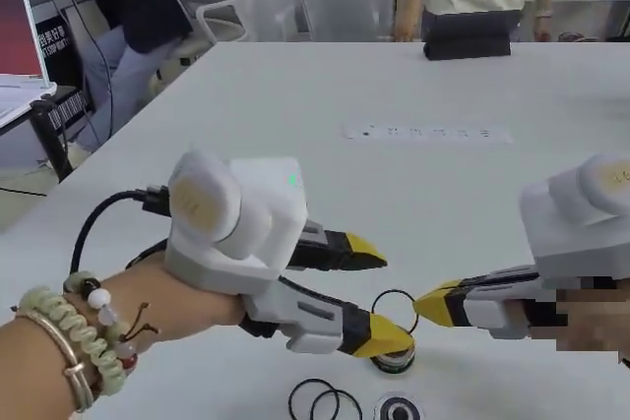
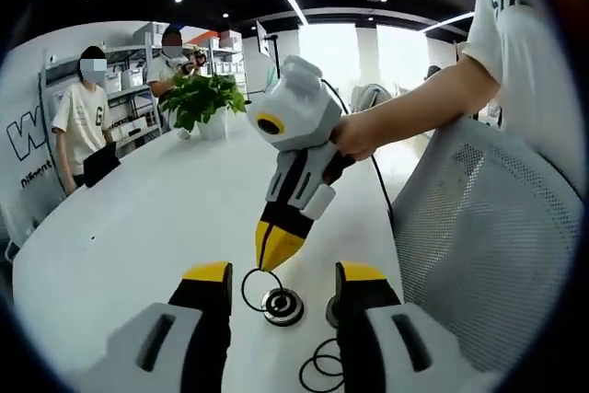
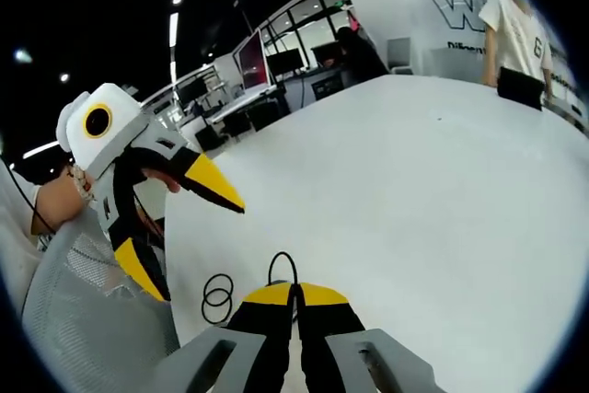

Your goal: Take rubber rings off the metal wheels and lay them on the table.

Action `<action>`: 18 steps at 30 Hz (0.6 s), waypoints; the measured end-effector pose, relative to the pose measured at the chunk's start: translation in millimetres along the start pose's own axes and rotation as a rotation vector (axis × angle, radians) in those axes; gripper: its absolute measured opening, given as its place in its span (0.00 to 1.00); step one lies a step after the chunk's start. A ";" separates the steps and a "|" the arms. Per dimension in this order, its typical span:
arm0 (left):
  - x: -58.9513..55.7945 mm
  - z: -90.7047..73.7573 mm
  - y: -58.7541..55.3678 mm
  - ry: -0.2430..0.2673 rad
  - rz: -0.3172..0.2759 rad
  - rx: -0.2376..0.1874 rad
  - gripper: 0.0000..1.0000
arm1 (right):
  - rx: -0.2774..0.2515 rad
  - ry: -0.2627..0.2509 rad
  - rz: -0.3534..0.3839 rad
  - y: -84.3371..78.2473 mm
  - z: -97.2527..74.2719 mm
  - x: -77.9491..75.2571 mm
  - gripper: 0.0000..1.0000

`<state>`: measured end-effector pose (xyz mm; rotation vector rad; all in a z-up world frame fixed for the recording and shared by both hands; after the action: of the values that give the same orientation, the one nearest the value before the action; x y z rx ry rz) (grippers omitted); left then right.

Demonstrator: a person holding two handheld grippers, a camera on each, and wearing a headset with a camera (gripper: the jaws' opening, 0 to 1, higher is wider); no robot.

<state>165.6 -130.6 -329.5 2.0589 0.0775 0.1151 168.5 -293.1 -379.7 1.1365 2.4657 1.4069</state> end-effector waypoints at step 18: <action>-18.9 -67.3 0.9 0.056 -0.047 -0.017 0.64 | -0.036 0.005 0.007 8.3 -6.0 3.8 0.00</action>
<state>139.1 -74.0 -298.1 2.0357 0.1585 0.1437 168.0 -292.5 -368.8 1.1366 2.4320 1.4518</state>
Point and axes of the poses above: the centre of the closed fingertips' face, and the gripper's own axes: z roughly forward along the fingers, x roughly to its left, y roughly out of its top, the point moved 9 cm from there along -z, roughly backward along the fingers, and after that the axes turned 4 degrees about -z, right-handed, at the moved point
